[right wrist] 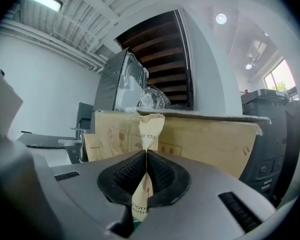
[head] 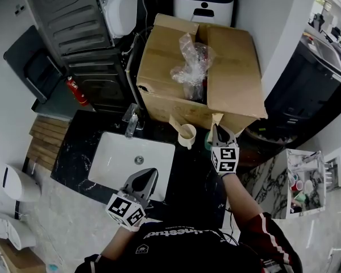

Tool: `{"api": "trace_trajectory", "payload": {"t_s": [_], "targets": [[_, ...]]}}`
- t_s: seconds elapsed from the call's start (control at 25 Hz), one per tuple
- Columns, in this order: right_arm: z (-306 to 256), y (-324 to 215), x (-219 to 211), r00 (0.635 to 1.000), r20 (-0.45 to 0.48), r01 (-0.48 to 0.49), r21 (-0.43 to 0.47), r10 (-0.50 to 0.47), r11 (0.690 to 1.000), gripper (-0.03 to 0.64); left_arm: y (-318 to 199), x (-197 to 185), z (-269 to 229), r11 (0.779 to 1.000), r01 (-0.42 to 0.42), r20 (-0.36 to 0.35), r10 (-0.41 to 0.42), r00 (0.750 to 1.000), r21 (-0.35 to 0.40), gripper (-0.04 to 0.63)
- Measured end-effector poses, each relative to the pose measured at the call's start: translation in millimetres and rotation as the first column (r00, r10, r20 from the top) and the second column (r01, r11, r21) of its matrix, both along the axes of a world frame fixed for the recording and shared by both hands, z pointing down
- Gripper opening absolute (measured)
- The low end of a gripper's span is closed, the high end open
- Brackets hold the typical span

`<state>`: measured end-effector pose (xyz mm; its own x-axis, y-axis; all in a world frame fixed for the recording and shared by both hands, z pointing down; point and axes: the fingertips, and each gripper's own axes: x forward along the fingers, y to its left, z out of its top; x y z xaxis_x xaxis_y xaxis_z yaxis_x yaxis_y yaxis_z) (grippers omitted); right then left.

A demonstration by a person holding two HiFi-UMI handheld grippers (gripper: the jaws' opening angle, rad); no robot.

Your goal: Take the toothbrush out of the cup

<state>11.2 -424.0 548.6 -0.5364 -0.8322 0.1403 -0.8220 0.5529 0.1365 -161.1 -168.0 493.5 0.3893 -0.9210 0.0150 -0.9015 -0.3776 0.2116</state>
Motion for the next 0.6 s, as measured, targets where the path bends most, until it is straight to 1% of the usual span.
{"api": "trace_trajectory", "payload": {"t_s": [0.12, 0.32, 0.6], "targets": [[-19.8, 2.8, -1.3, 1.000, 0.005, 0.008, 0.037, -0.008, 0.999, 0.041, 1.1, 0.8, -3.0, 1.000, 0.002, -0.007, -0.002, 1.000, 0.007, 0.014], [-30.2, 9.5, 0.7, 1.000, 0.018, 0.006, 0.046, -0.007, 0.999, 0.040, 3.5, 0.7, -7.5, 1.000, -0.012, -0.006, 0.012, 1.000, 0.027, 0.014], [-48.6, 29.7, 6.7, 0.999, 0.049, 0.002, 0.059, -0.005, 0.998, 0.040, 1.2, 5.4, -8.3, 0.999, -0.028, -0.010, 0.028, 1.000, 0.029, 0.014]]}}
